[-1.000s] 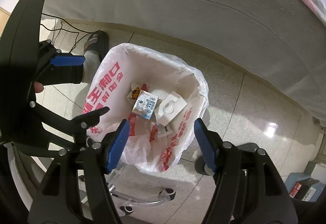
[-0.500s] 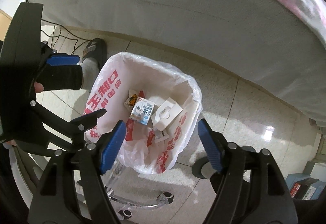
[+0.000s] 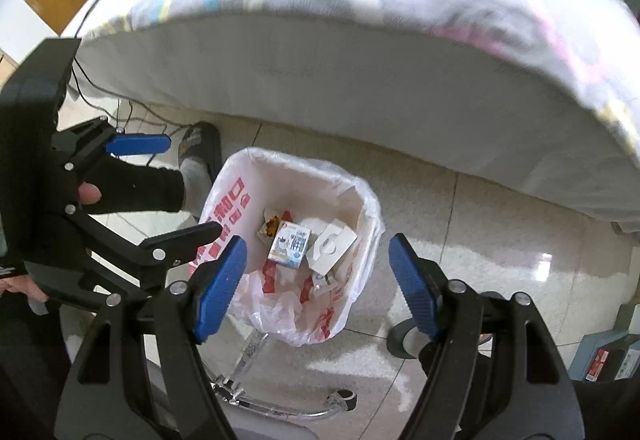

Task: Collect trash
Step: 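Raise both tools from the bag back over the bed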

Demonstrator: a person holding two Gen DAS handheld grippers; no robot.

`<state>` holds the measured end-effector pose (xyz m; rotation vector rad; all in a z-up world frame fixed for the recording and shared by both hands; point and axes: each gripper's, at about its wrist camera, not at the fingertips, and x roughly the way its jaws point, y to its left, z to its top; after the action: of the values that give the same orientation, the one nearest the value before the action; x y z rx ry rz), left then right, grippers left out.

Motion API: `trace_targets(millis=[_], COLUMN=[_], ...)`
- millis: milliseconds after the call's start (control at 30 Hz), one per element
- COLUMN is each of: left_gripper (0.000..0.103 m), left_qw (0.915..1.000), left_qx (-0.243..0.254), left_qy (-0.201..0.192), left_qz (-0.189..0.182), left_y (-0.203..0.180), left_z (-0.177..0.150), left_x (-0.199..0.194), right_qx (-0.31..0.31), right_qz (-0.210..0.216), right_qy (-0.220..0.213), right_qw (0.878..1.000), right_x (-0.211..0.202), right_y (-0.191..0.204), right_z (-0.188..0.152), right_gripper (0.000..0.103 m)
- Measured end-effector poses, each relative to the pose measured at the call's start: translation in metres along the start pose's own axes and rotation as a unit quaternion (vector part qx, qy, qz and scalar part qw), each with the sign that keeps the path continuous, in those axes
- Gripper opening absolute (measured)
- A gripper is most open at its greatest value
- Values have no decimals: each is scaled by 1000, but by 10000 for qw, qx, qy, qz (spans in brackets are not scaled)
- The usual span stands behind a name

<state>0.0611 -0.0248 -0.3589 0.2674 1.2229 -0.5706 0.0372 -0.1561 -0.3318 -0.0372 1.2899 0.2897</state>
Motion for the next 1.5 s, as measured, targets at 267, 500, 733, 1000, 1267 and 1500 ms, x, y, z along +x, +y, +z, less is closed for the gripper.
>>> trace_targets(millis=[267, 500, 733, 1000, 1267, 1500], left_gripper=[95, 95, 95, 95, 95, 95], left_qw=[9978, 9897, 9786, 9710, 9671, 9645], left_qx=[-316, -922, -1304, -1273, -1195, -1122], left_qy=[-470, -971, -1469, -1858, -2017, -2097], left_qz=[335, 507, 617, 804, 986, 1148], left_y=[7, 28, 38, 38, 42, 49], left_z=[13, 23, 47, 90, 139, 177], left_x=[-39, -80, -135, -184, -208, -211], right_qx=[375, 508, 446, 515, 648, 660], right_qz=[3, -205, -432, -686, -830, -902], right_qy=[-620, -1158, -1758, -2202, -2412, -2617], right_qw=[9974, 9918, 9825, 9717, 9648, 9586], right_x=[-73, -137, -192, -229, -256, -274], right_y=[-16, -22, -17, -25, -36, -42], right_z=[4, 13, 28, 52, 83, 118], right_gripper=[81, 87, 89, 96, 96, 96])
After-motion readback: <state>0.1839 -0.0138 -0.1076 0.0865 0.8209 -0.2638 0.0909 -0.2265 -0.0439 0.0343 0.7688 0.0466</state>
